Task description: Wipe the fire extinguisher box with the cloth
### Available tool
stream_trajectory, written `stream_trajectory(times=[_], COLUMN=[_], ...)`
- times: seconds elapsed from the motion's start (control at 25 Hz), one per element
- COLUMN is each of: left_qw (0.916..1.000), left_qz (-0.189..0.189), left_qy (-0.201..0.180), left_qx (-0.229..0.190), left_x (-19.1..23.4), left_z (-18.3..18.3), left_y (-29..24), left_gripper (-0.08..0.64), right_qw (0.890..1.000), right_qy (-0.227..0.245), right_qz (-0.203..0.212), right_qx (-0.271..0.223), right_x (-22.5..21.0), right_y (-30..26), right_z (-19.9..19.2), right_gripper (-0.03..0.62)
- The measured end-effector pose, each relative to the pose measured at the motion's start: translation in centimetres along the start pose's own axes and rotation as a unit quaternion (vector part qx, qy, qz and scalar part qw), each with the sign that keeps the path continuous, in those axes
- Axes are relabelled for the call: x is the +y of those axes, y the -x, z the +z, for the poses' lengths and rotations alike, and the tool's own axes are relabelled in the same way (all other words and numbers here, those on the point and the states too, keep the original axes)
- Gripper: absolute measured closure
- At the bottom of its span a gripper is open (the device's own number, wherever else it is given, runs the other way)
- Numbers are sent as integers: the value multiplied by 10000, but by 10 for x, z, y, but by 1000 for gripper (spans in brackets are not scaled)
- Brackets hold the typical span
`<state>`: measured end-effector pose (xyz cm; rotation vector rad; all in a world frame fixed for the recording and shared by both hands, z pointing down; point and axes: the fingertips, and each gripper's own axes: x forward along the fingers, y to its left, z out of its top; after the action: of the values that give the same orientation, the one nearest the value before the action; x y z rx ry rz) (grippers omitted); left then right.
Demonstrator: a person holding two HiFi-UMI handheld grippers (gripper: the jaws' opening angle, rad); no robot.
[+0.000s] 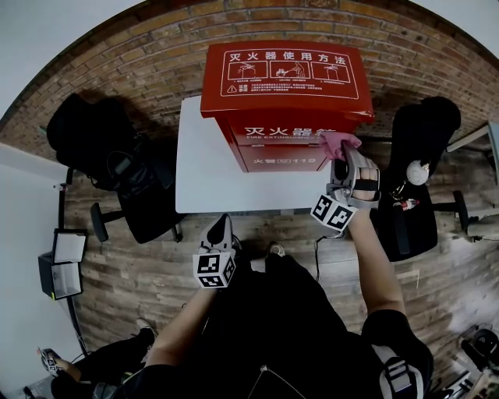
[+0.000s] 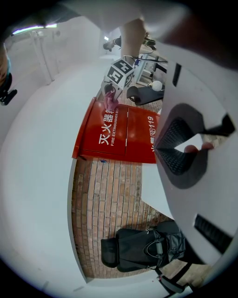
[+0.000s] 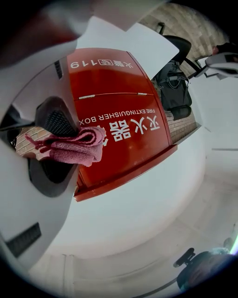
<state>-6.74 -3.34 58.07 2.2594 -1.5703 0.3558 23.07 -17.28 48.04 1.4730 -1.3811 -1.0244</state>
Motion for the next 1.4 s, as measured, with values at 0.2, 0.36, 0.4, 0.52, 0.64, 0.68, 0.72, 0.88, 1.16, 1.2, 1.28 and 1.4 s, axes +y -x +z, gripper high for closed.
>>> stream_trajectory(times=[0.2,0.36,0.4,0.52,0.64,0.68,0.72,0.88,1.16,1.2,1.28,1.4], left_qw=[10000,10000,10000,10000,10000,9999,9999,9998,9985,9983,9980,9965], left_qz=[6,-23,-40,-70,-98,-116,-133,-190,-504,-542,-614,-797], left_qy=[23,17,16,3,17,21,12,-47,-178,-192,-126,-107], left_qx=[-15,-15,-16,-3,3,-12,-34,-72,-84,-108,-125,-206], left_x=[0,-2,-3,-5,-4,-4,-4,1,12,15,23,32], left_z=[0,0,0,-2,0,2,4,8,25,29,35,48], left_y=[0,0,0,0,-1,-2,-2,-4,-5,-6,-8,-7], left_gripper=[541,541,541,541,541,541,541,541,541,541,541,541], right_qw=[9998,9993,9991,9985,9980,9977,9974,9956,9970,9972,9966,9916], right_qy=[67,117,135,197,230,241,254,337,-4,-163,-547,-1224], right_qz=[-165,-327,-370,-467,-554,-597,-650,-849,-761,-718,-595,-408], right_qx=[-80,-139,-153,-192,-199,-199,-201,-218,-126,-136,-141,-98], right_x=[-17,-32,-36,-44,-54,-58,-62,-73,-69,-69,-69,-68], right_y=[0,1,2,3,3,4,4,3,10,13,21,36], right_z=[6,10,11,14,16,16,17,20,22,24,30,43], right_gripper=[469,469,469,469,469,469,469,469,469,469,469,471])
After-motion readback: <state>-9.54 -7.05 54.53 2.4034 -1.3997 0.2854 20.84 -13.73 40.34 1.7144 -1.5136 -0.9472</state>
